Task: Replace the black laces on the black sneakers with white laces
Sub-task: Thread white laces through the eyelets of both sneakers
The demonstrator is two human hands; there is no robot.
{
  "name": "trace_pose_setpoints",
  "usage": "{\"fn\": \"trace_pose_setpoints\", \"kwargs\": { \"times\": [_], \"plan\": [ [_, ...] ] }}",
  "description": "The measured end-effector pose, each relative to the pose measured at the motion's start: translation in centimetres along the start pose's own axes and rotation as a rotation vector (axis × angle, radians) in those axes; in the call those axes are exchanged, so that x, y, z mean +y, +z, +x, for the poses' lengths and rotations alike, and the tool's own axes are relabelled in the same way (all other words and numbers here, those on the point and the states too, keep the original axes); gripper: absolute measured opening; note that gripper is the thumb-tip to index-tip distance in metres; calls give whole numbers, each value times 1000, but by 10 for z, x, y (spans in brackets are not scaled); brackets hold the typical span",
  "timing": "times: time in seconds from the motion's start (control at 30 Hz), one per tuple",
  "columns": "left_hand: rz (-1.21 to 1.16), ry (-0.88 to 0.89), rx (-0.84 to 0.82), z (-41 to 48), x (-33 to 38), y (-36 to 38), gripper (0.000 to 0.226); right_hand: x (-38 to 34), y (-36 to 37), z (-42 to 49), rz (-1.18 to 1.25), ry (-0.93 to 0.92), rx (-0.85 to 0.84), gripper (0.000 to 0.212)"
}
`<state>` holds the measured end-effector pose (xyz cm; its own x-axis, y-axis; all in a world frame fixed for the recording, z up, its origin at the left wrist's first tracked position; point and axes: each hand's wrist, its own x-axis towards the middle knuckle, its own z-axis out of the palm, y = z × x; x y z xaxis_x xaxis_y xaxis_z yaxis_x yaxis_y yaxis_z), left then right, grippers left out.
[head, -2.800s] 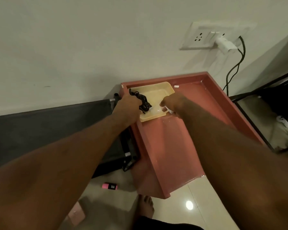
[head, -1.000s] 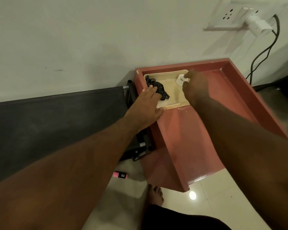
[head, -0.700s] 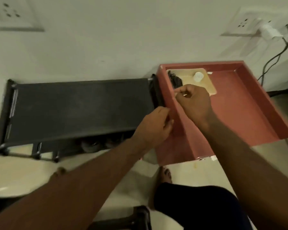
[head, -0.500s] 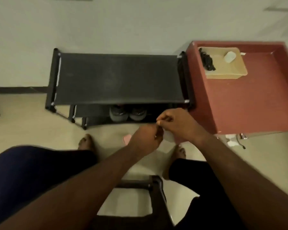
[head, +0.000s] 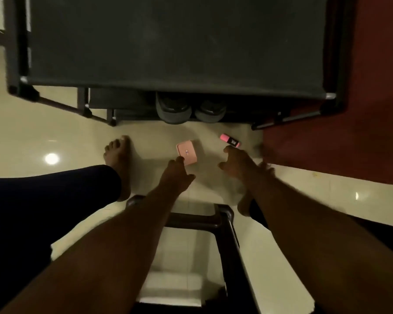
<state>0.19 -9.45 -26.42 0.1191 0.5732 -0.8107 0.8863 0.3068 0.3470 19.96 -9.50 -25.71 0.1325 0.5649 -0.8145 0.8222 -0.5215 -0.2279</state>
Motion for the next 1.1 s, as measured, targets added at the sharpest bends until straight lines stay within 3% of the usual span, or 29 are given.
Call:
{"fn": "trace_pose_setpoints", "kwargs": {
  "times": [0.17, 0.23, 0.37, 0.47, 0.57, 0.67, 0.8, 0.93, 1.0, 1.1],
  "plan": [
    [408, 112, 12, 69, 8, 5, 97, 17, 7, 81, 14, 8, 44, 71],
    [529, 134, -3, 94, 13, 9, 108, 21, 11, 106, -38, 28, 62, 66],
    [662, 123, -90, 131, 12, 27, 119, 25, 24, 139, -271, 78, 126, 61],
    [669, 133, -48, 145, 1, 43, 118, 33, 37, 155, -333, 55, 197, 45],
    [626, 150, 16, 151, -7, 52, 108, 42, 55, 165, -311, 23, 302, 32],
    [554, 132, 15, 155, -5, 54, 105, 46, 62, 169, -54, 98, 166, 42],
    [284, -8, -35, 153, 13, 40, 105, 39, 48, 155, 329, 203, 58, 58],
    [102, -33, -98, 121, 47, 14, 96, 9, 11, 110, 608, 224, -131, 22],
    [37, 10, -97, 98, 61, 0, 95, -5, -10, 79, 605, 177, -205, 17],
    [-150, 79, -47, 45, 82, -29, 85, -16, -45, 16, 771, 131, -138, 15]
  ]
}}
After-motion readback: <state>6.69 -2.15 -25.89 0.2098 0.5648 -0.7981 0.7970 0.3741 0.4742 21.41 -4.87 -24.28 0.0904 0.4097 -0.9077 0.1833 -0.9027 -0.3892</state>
